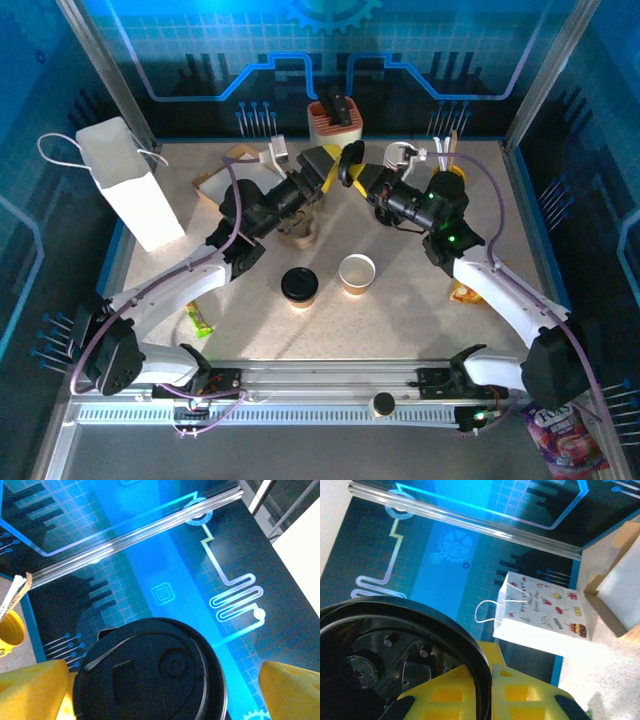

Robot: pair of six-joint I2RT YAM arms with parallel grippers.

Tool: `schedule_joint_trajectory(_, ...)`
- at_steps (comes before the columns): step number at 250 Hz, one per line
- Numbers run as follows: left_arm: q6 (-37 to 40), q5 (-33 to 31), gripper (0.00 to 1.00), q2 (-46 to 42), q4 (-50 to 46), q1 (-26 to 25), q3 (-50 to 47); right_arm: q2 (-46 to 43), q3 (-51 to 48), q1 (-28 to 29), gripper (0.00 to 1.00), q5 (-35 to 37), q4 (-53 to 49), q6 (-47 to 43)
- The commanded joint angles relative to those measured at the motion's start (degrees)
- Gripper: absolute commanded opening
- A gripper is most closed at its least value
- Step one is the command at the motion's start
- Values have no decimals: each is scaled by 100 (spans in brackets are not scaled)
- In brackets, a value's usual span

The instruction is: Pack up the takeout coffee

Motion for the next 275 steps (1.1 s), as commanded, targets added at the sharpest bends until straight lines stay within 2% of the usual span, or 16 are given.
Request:
schedule_joint_trajectory(1,-13,82,97,149,142,87,246,114,58,105,11,-167,669,389)
schedule_joint_trajectory(69,351,757,97,198,196,477,303,304,111,179,11,-289,1078,721)
schedule_joint_trajectory(119,384,1189,98,305,174,562,479,394,177,210,11,-349,1247,833)
schedule_joint_trajectory(203,504,1444,98,438,125,624,640,587,229,289,10,-431,1631,1157)
schedule_joint_trajectory(275,359,1428,90,433,239,624,556,652,266,316,10,-397,1744,1211)
